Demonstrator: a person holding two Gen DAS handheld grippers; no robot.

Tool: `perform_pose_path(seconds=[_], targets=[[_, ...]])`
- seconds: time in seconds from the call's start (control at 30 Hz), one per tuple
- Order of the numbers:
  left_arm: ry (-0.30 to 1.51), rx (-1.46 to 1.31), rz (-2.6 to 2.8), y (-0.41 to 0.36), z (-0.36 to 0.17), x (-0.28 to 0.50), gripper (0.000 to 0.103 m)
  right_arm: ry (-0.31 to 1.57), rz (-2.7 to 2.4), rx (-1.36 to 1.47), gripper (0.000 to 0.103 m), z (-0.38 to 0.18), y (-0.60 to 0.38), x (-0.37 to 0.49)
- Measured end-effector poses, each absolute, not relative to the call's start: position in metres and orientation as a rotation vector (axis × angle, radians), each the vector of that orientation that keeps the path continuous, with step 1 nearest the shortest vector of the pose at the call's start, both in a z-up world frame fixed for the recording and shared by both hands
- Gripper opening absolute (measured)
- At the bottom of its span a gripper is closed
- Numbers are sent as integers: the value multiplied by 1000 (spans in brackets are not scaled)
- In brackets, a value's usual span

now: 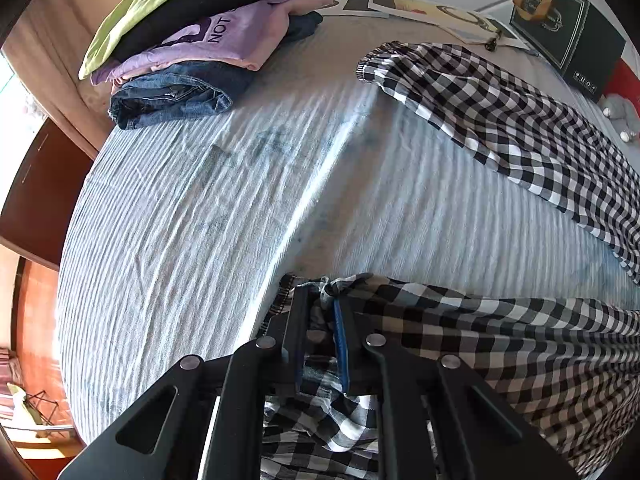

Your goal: Fold clothes

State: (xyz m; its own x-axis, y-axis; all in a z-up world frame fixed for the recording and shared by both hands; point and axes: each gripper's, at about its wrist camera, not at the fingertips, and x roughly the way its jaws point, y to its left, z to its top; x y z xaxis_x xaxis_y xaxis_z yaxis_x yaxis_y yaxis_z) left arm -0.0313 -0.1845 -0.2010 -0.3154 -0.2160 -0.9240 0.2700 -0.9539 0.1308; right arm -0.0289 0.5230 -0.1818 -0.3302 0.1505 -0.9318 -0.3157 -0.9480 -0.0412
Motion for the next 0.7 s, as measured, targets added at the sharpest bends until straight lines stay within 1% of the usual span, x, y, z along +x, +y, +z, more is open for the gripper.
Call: perform_pose_path(seconds=[0.03, 0.07, 0.1, 0.13, 0.17, 0.2, 0.3, 0.37, 0.43, 0.5, 0.53, 0.57, 0.7], targets=[[67, 1632, -2330, -185, -198, -33, 15, 210, 2334, -1624, 36, -180, 524, -29], [68, 1637, -2333, -185, -194, -34, 15, 210, 2335, -1619, 45, -176, 526, -28], [105, 1626, -2357, -186, -185, -34, 18, 213, 2348, -1603, 49, -170, 527, -27], [137, 1595, -2401, -190, -169, -28, 30, 220, 2375, -1581, 57, -162, 529, -26], [158, 1562, -2452, -191, -156, -32, 39, 232, 2412, -1549, 69, -151, 531, -25], [180, 1528, -2503, -191, -143, -35, 54, 244, 2448, -1517, 72, -141, 534, -24], [248, 1434, -2635, -193, -109, -52, 55, 305, 2526, -1435, 77, -115, 539, -36], [271, 1402, -2670, -194, -99, -80, 55, 367, 2582, -1397, 92, -100, 537, -55], [286, 1397, -2691, -193, -94, -107, 56, 407, 2632, -1376, 98, -87, 533, -78], [262, 1439, -2678, -193, -101, -137, 56, 367, 2632, -1391, 99, -88, 527, -101], [246, 1461, -2671, -189, -105, -146, 56, 346, 2631, -1398, 102, -88, 524, -113], [231, 1488, -2665, -186, -112, -157, 56, 323, 2623, -1409, 103, -91, 523, -123], [163, 1554, -2623, -175, -131, -191, 56, 302, 2585, -1464, 103, -108, 523, -151]])
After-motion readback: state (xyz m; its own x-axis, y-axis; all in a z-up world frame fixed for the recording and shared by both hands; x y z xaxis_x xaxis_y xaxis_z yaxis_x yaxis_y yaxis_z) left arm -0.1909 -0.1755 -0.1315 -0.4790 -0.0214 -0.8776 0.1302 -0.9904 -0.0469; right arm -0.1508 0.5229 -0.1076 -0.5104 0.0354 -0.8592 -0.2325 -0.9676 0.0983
